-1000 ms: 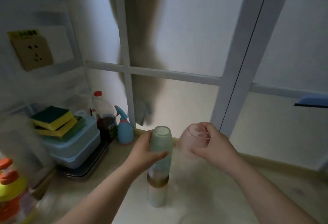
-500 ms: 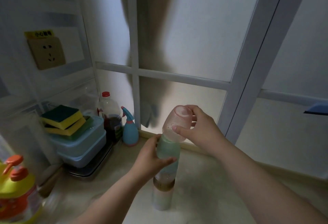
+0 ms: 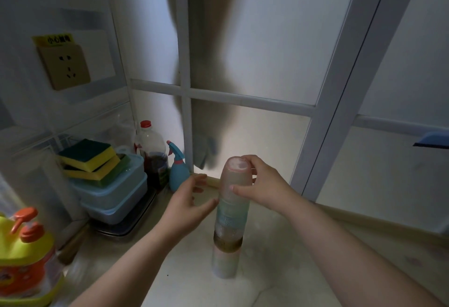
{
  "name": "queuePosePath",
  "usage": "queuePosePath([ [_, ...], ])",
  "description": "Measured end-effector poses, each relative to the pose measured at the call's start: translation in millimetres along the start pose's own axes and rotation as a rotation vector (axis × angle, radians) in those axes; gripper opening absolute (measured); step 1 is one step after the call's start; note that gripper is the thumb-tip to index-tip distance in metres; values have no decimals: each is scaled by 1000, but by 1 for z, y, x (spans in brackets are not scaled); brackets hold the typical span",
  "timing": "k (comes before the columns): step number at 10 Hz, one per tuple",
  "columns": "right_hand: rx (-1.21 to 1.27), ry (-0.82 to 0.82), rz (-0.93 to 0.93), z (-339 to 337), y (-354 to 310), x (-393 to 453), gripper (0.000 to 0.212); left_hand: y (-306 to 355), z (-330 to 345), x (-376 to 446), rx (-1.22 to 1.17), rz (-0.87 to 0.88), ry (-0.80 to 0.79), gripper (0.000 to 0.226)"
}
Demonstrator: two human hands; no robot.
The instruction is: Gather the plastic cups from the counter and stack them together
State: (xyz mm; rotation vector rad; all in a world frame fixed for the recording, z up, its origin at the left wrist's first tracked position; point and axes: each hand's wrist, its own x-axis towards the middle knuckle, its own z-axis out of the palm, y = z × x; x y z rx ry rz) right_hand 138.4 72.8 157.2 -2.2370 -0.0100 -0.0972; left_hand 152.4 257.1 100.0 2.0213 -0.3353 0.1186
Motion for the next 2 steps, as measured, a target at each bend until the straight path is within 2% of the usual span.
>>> queuePosePath([
  [1, -27, -14, 16, 0, 0, -4, 66, 8, -6, 2, 17, 24, 43, 31],
  [2, -72, 38, 6, -6, -2, -12, 76, 19, -14, 7, 30, 85, 71, 21],
])
